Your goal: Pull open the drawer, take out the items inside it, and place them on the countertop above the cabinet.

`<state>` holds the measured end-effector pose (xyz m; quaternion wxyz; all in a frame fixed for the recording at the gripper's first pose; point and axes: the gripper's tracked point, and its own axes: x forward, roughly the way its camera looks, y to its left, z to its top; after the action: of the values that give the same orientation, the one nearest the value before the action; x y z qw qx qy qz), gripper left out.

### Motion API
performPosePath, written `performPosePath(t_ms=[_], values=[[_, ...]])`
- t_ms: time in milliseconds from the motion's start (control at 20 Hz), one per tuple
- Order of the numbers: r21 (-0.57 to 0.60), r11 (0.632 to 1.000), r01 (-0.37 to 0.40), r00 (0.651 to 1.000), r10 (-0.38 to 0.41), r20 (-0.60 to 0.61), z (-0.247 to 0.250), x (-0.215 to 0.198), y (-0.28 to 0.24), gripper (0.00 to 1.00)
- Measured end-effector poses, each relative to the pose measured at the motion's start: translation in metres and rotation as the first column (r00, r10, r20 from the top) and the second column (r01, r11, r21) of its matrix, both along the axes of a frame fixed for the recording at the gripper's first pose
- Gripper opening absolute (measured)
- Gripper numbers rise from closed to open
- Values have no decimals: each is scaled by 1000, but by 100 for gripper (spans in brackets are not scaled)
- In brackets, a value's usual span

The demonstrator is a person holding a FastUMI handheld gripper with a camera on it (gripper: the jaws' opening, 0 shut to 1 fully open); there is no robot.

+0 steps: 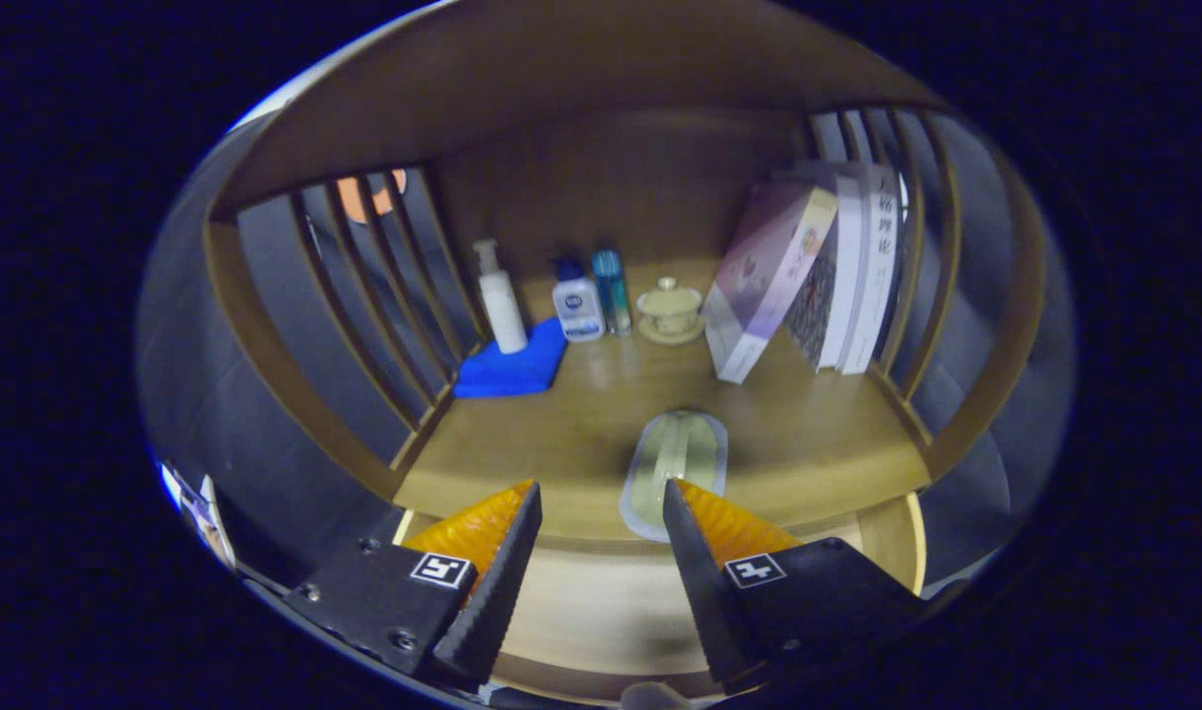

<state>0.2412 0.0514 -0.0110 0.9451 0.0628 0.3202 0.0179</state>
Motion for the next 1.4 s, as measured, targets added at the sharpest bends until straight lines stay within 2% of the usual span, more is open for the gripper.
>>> performPosePath(t_ms=[150,350,650,950,1250,1400], values=[[-16,1000,1,990,1,140,29,-28,2,81],[-13,1000,-2,961,6,278,47,-73,0,98],[-100,995,5,866,46,498,44,-156,-6,98],[-123,987,103,803,-9,596,-2,-213,-29,99],[-136,984,118,850,-29,526,-97,-230,-23,99],[-148,981,122,877,-36,479,-132,-226,-18,99]])
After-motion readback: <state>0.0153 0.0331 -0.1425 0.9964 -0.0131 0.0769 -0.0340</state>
